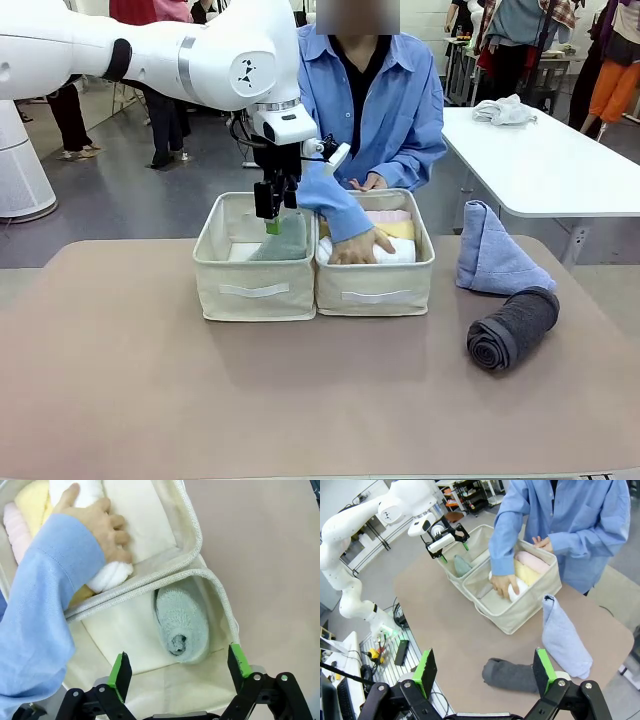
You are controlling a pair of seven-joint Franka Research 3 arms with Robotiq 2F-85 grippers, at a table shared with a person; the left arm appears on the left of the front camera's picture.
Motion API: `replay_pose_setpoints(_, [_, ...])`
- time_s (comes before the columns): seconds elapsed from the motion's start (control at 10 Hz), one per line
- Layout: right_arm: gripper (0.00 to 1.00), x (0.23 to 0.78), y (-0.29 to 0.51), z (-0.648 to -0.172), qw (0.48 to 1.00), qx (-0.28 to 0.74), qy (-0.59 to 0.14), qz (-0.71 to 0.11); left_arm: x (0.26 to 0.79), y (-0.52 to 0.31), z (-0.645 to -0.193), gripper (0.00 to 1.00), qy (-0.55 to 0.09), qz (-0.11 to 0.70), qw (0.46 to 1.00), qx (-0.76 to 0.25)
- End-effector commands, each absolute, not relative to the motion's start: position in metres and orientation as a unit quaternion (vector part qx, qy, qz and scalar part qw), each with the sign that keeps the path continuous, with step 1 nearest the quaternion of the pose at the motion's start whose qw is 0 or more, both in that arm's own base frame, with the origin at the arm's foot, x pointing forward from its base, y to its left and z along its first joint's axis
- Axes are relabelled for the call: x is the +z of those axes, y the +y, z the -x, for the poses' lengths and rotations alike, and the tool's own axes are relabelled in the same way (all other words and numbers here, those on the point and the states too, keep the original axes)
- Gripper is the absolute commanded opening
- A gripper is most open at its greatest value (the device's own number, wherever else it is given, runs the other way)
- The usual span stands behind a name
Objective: Sort the towels based on their folding style.
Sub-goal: Pick up one triangle-folded towel and place it in the left Fabric basket.
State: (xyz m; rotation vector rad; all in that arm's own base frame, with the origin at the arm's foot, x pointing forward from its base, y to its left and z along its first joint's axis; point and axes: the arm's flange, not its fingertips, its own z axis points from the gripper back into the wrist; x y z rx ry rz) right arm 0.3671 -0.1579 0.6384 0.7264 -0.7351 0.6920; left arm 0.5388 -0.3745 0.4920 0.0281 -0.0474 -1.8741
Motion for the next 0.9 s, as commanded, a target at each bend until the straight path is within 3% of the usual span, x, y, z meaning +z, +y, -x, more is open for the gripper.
replay_pose_setpoints(0.0, [1.0,0.637,-0.157,-0.366,0.807,0.326,-0.349,-0.346,0.502,-0.364,-0.535,1.0,-0.023,0.009,0.592,-0.806])
replay_pose_setpoints(0.3, [1.0,0.637,-0.157,-0.366,0.807,0.326,-0.349,-0.346,0.586,-0.222,-0.47,1.0,-0.102,0.023,0.621,-0.777])
replay_pose_setpoints(0.5, [1.0,0.637,-0.157,-0.366,0.807,0.326,-0.349,-0.346,0.572,-0.158,-0.446,1.0,-0.115,0.067,0.638,-0.758])
replay_pose_setpoints(0.8, [1.0,0.637,-0.157,-0.366,0.807,0.326,-0.349,-0.346,0.557,-0.126,-0.443,1.0,-0.117,0.073,0.671,-0.729])
